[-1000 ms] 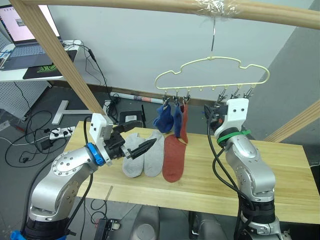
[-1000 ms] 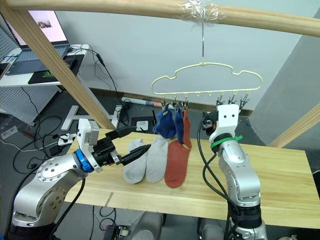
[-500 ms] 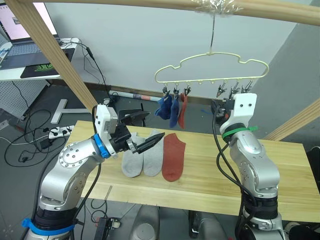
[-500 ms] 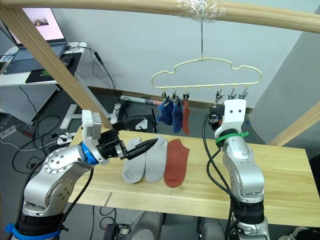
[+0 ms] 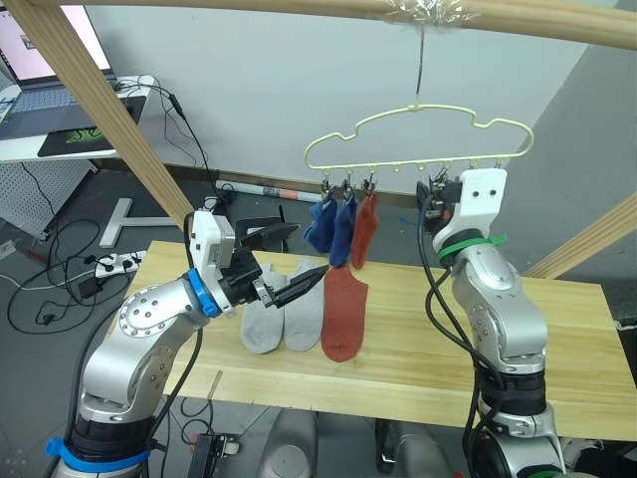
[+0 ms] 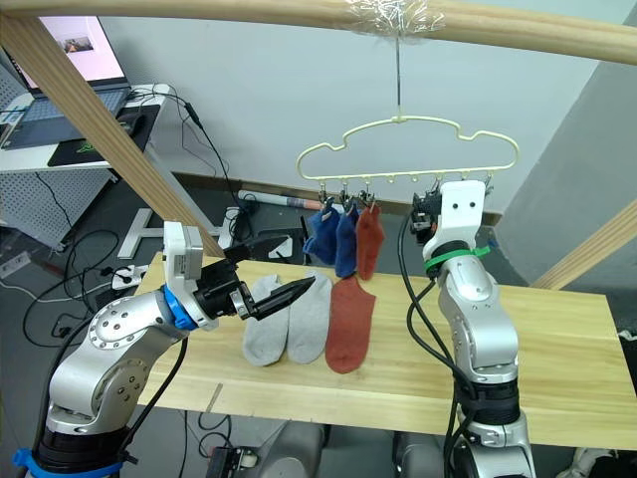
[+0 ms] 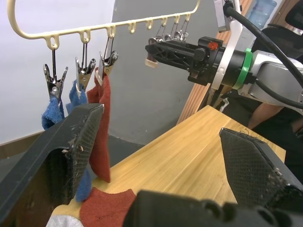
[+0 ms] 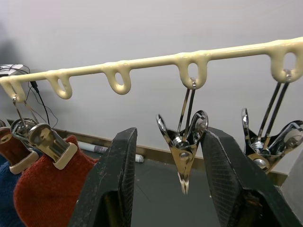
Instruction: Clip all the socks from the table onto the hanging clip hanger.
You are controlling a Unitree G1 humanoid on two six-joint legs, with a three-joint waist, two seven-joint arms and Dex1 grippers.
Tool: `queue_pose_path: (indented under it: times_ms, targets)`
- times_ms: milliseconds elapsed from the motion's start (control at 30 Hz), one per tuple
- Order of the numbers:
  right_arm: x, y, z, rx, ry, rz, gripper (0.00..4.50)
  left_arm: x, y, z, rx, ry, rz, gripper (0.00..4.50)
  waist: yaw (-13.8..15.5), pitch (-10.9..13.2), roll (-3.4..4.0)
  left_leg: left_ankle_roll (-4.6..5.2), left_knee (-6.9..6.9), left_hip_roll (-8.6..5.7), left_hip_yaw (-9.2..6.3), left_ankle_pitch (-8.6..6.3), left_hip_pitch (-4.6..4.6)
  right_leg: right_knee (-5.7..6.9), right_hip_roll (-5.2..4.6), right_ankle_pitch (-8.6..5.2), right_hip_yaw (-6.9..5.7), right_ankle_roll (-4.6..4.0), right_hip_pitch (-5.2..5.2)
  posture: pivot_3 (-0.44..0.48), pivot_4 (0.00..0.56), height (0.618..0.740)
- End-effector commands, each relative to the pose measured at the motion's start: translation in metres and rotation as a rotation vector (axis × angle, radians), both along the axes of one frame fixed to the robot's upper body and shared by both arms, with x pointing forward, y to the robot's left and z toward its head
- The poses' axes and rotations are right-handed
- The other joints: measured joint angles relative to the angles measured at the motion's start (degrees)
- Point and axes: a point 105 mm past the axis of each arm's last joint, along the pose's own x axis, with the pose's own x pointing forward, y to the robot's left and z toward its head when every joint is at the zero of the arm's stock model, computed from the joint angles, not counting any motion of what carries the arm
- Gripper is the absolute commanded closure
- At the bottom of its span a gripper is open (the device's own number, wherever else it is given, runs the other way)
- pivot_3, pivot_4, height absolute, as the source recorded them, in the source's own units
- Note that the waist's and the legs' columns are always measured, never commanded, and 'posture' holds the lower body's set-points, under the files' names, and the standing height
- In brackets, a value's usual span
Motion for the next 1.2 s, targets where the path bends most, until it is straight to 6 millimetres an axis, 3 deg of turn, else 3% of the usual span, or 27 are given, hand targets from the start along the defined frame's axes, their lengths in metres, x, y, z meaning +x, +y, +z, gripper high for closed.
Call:
queue_pose_path:
  times_ms: [33, 1200]
  targets:
    - [-0.001, 0.0, 0.018, 0.011, -0.077, 0.009, 2.4, -0.006, -0.003, 0.013, -0.009, -0.069, -0.009, 0.0, -0.12, 0.0, 0.0, 0.0, 0.01, 0.0, 0.0, 0.0, 0.0, 0.01, 0.0, 0.0, 0.0, 0.0, 0.0, 0.434, 0.261, 0.74]
    - [0.004, 0.006, 0.022, 0.014, -0.097, 0.045, 2.4, -0.002, -0.004, 0.024, -0.034, -0.119, 0.004, 0.0, -0.22, 0.0, 0.0, 0.0, 0.06, 0.0, -0.02, 0.0, 0.01, 0.12, 0.01, 0.12, -0.02, -0.21, 0.0, 0.433, 0.264, 0.74]
